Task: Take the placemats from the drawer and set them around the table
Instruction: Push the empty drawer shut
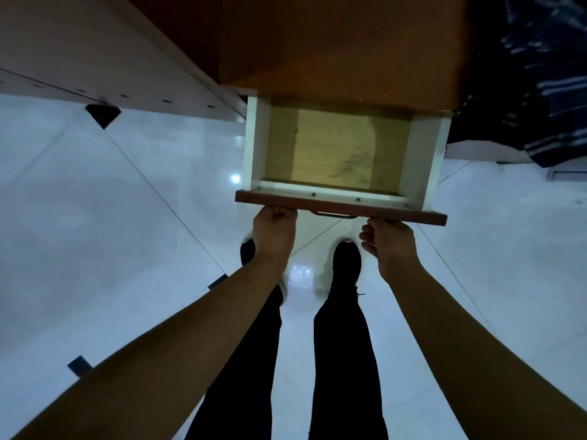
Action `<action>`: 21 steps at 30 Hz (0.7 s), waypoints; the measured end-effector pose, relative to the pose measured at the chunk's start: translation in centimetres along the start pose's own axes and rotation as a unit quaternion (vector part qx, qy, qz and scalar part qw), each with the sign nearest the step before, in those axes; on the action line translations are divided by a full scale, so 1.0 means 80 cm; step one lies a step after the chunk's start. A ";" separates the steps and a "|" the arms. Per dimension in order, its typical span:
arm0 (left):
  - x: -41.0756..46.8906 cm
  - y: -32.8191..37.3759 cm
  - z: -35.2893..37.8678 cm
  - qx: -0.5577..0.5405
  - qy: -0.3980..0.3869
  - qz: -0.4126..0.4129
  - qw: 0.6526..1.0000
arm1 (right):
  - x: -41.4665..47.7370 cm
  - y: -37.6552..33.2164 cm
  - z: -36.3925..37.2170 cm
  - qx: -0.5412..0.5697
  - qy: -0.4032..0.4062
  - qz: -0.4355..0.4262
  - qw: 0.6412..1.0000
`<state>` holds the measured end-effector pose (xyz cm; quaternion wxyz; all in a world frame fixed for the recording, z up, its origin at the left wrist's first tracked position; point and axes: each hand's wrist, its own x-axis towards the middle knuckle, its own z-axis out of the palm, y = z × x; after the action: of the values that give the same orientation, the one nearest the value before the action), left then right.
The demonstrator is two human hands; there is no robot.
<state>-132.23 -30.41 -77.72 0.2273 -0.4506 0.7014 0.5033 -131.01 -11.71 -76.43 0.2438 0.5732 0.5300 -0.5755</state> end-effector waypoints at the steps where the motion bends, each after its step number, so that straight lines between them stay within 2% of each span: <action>1: 0.006 0.002 0.002 0.005 0.002 0.006 1.000 | 0.003 -0.005 0.001 -0.003 -0.003 -0.006 1.000; 7: 0.045 0.045 0.017 0.046 0.004 0.074 0.996 | 0.032 -0.051 0.013 -0.029 -0.013 -0.047 0.998; 16: 0.098 0.164 0.057 0.032 0.001 0.102 0.994 | 0.071 -0.162 0.043 -0.080 -0.017 -0.082 0.993; 21: 0.105 0.191 0.070 0.024 0.001 0.090 0.996 | 0.075 -0.188 0.049 -0.124 -0.036 -0.072 0.989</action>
<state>-150.25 -27.32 -78.75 0.1913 -0.3804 0.7513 0.5043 -147.31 -8.45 -77.81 0.2900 0.4777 0.6278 -0.5418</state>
